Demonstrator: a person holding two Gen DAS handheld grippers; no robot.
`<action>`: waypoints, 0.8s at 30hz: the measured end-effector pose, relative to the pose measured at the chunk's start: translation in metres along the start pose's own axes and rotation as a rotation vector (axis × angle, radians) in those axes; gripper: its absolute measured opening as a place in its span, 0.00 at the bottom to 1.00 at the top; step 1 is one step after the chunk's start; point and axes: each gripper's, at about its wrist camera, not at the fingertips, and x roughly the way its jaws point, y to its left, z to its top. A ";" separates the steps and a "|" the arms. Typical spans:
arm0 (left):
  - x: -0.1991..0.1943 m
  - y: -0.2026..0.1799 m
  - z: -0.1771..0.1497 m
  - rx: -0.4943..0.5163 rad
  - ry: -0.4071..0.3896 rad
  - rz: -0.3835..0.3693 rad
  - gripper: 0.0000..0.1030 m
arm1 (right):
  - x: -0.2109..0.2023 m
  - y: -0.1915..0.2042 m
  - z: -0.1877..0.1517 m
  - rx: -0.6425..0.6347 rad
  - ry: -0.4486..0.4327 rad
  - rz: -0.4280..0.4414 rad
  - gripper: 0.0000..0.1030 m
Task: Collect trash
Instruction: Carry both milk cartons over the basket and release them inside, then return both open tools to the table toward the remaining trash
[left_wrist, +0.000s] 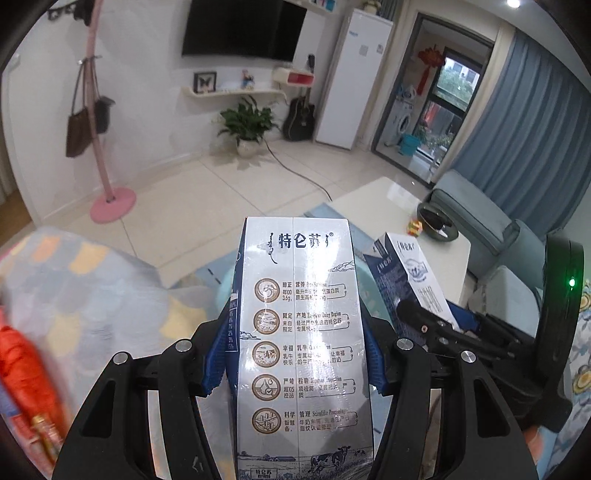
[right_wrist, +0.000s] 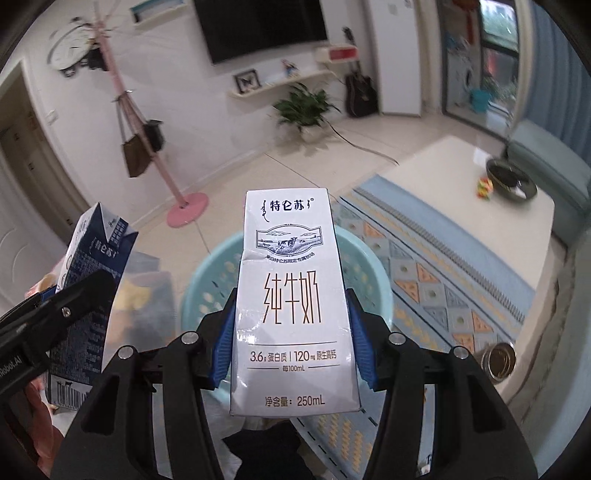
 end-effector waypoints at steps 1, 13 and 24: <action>0.006 0.001 0.001 -0.004 0.011 -0.002 0.56 | 0.008 -0.005 -0.001 0.016 0.020 -0.009 0.49; 0.032 0.006 -0.001 -0.021 0.044 -0.020 0.70 | 0.038 -0.014 -0.010 0.048 0.096 -0.005 0.50; -0.022 0.014 -0.013 -0.025 -0.051 -0.024 0.70 | 0.014 0.011 -0.015 -0.018 0.064 0.015 0.50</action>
